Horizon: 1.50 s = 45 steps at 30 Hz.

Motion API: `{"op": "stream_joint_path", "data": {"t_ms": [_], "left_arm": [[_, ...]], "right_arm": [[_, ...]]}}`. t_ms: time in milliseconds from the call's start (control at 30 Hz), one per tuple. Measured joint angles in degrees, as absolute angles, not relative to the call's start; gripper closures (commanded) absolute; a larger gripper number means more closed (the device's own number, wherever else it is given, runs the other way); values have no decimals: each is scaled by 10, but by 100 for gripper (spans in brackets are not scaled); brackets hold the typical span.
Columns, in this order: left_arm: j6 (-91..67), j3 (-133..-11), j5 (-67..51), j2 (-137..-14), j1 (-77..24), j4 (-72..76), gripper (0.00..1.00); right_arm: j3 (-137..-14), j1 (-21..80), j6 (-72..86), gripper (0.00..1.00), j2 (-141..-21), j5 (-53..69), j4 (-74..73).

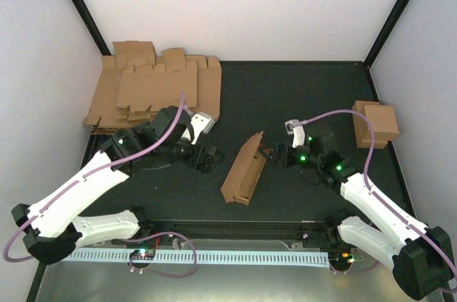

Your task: Fold the paper box

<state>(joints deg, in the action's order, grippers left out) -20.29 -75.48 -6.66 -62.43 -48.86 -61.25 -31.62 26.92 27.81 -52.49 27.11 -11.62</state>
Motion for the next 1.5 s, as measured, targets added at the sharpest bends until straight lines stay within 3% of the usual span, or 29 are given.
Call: {"op": "stream_joint_path", "data": {"t_ms": [233, 467, 733, 833, 967, 1067, 1100, 1500], "left_arm": [[-265, -658, -92, -595, -500, -498, 1], [-311, -667, -78, -663, -548, -456, 1], [-322, -711, -18, -740, -597, -456, 1], [-322, -740, 8, -780, -607, -470, 1], [-322, -751, 28, -809, -615, -475, 1], [-322, -755, 30, -818, -616, -480, 1], [-322, -757, 31, -821, -616, -480, 1], [-323, -760, 38, -853, -616, -483, 1]], "right_arm": [[-302, 269, 286, 11, -520, 271, -115], [-265, 269, 303, 12, -461, 269, -102], [-233, 269, 328, 21, -457, 275, -80], [-205, 269, 346, 33, -459, 289, -61], [-176, 269, 373, 64, -482, 320, -21], [-160, 269, 396, 93, -506, 345, 19], [-158, 269, 400, 98, -512, 350, 29], [-152, 285, 459, 98, -634, 388, 165]]}}
